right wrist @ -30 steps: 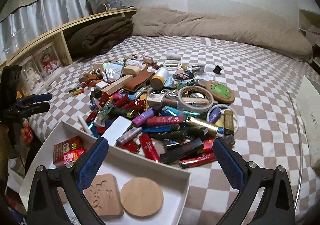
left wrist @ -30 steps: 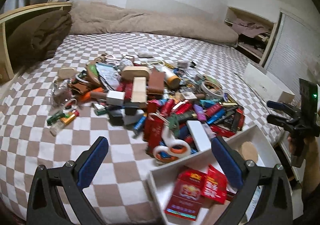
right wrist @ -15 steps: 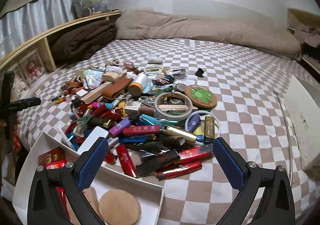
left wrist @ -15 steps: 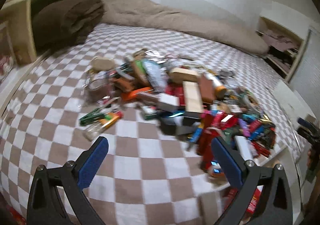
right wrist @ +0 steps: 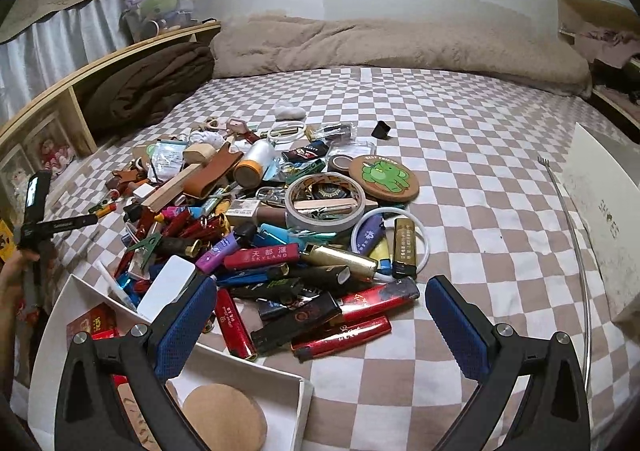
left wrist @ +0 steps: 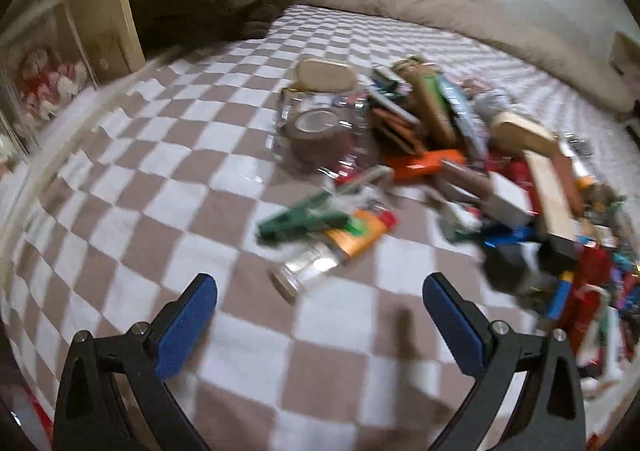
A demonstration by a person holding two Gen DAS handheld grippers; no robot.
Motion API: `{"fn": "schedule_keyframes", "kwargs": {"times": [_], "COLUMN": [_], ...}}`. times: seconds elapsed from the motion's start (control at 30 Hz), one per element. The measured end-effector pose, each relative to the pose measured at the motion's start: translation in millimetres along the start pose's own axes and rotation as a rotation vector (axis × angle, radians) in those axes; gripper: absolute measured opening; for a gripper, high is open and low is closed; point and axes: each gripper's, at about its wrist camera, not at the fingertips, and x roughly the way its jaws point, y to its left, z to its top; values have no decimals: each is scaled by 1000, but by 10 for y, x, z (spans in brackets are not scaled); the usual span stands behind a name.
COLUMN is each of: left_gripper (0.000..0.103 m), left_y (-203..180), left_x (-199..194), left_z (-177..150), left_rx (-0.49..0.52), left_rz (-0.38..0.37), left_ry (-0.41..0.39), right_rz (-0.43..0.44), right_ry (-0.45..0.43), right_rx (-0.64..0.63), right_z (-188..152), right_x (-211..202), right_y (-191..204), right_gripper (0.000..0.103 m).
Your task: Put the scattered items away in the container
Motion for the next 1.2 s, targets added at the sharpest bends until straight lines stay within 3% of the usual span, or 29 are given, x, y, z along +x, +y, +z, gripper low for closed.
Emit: {"fn": "schedule_keyframes", "kwargs": {"times": [0.17,0.53,0.67,0.77,0.83,0.9,0.97,1.2], "left_gripper": [103,103,102,103,103,103,103,103], "left_y": [116,633,504,250,60,-97,-134,80], "left_x": [177,157,119,125,148,201,244,302], "left_z": [26,107,65,25,35,48,77,240], "left_rx": [35,-96,-9,88,138,184,185,53], "left_rz": [98,250,76,0,-7,40,47,-45], "left_ry": [29,-4,-9,-20,-26,-25,-16,31], "right_rz": [-3,-2,0,-11,-17,-15,-19,-45], "right_ry": [10,24,29,30,26,22,25,32], "right_rx": [-3,7,4,3,8,12,8,23], "right_z": [-18,-45,-49,-31,-28,-28,-29,-3], "right_x": [29,66,82,108,116,120,124,146], "right_y": [-4,-35,-27,-33,-33,-25,-21,-123], "right_gripper": [103,103,103,103,103,103,103,103]}}
